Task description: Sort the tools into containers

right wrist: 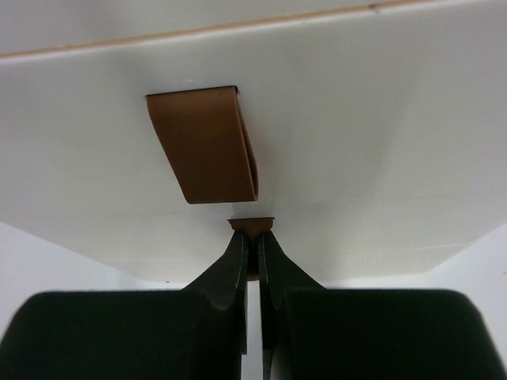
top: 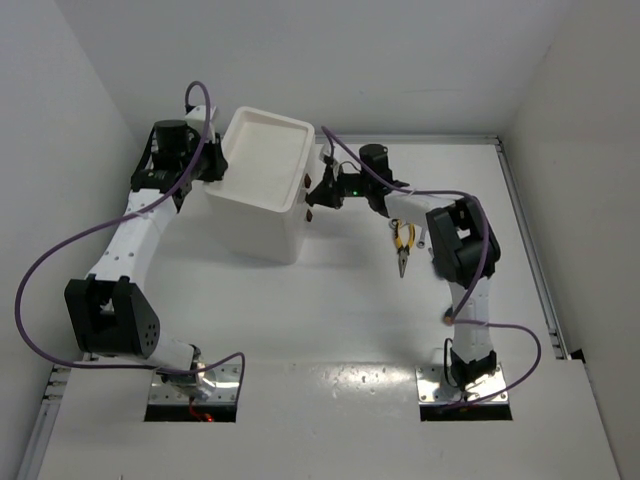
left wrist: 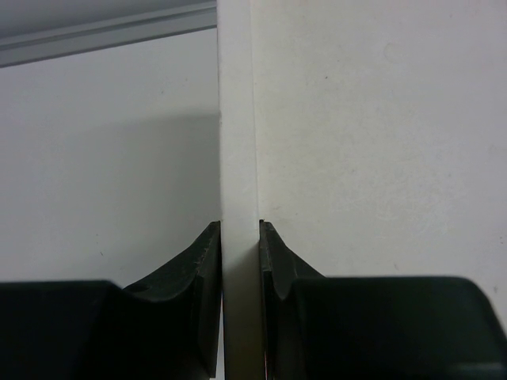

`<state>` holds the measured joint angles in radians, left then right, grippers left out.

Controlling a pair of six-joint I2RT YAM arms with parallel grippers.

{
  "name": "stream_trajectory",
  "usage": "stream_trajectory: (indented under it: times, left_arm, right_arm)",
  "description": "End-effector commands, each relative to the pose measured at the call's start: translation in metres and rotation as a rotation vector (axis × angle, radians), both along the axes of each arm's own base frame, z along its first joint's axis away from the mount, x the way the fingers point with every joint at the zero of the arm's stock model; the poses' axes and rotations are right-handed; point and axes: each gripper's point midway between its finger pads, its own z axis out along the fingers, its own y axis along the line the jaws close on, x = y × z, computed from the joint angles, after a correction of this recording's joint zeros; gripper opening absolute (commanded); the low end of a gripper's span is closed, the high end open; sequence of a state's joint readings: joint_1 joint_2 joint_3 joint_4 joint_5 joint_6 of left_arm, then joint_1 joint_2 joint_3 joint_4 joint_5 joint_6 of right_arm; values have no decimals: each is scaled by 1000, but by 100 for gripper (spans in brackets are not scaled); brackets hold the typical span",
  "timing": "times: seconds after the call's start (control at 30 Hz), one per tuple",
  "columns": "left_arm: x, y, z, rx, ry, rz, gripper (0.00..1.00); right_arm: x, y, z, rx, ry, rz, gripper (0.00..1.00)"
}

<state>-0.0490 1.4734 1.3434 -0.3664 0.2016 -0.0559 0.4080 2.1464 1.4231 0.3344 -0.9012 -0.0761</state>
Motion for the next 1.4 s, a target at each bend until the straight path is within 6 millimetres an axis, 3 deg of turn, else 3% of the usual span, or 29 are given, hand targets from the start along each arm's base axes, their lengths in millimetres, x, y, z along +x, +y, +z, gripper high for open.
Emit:
stream_trajectory:
  times: [0.0, 0.6, 0.83, 1.2, 1.37]
  left_arm:
    - [-73, -36, -99, -106, 452, -78, 0]
    - [-49, 5, -77, -102, 349, 129, 0]
    - [-43, 26, -69, -66, 302, 246, 0]
    - [-36, 41, -55, -59, 251, 303, 0]
    - [-35, 42, -58, -61, 251, 317, 0]
  right_arm:
    - [-6, 15, 36, 42, -128, 11, 0]
    - [-13, -84, 24, -89, -51, -81, 0]
    - [-18, -110, 16, -121, -18, -114, 0]
    - [-23, -143, 13, -157, 8, -145, 0]
    - [-26, -155, 10, -169, 18, -169, 3]
